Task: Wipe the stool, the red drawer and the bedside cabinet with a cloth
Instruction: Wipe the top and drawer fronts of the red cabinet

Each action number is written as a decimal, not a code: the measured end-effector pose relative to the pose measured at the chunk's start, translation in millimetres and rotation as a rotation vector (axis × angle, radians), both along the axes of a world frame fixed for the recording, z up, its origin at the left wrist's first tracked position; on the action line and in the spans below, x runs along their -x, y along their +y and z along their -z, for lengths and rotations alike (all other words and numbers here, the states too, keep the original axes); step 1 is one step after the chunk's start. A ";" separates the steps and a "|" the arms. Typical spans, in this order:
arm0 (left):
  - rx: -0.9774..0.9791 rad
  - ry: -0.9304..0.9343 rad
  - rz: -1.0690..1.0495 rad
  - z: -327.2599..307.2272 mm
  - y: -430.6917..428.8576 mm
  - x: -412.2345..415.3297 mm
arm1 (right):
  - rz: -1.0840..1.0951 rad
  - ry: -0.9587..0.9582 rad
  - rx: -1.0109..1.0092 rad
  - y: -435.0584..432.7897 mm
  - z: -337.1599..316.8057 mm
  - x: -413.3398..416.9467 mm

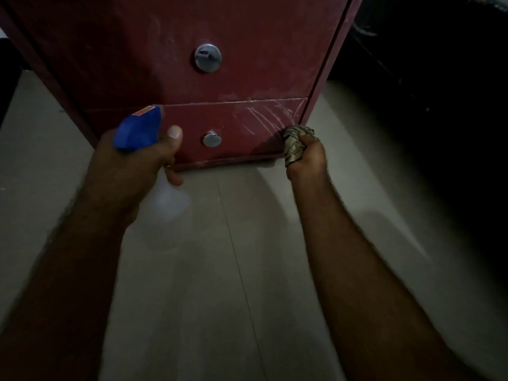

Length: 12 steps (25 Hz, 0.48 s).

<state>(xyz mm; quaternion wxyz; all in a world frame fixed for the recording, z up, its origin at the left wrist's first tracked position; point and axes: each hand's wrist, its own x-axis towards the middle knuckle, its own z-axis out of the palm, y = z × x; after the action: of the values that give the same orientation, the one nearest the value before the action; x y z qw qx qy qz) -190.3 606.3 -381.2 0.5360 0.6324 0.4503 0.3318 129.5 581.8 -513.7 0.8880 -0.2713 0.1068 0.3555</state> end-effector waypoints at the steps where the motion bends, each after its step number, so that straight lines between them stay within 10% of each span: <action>1: -0.007 -0.002 0.009 -1.8 -1.8 0.5 | 0.000 0.009 -0.012 0.5 -0.6 -0.3; 12: 0.000 0.004 -0.011 -1.7 -2.7 1.2 | -0.032 -0.038 -0.041 4.6 -27.7 -8.4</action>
<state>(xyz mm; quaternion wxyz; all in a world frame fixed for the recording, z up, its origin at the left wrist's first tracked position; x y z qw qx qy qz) -191.5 603.6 -379.6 0.5333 0.6305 0.4548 0.3334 137.9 586.5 -486.0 0.8895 -0.2616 0.0784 0.3663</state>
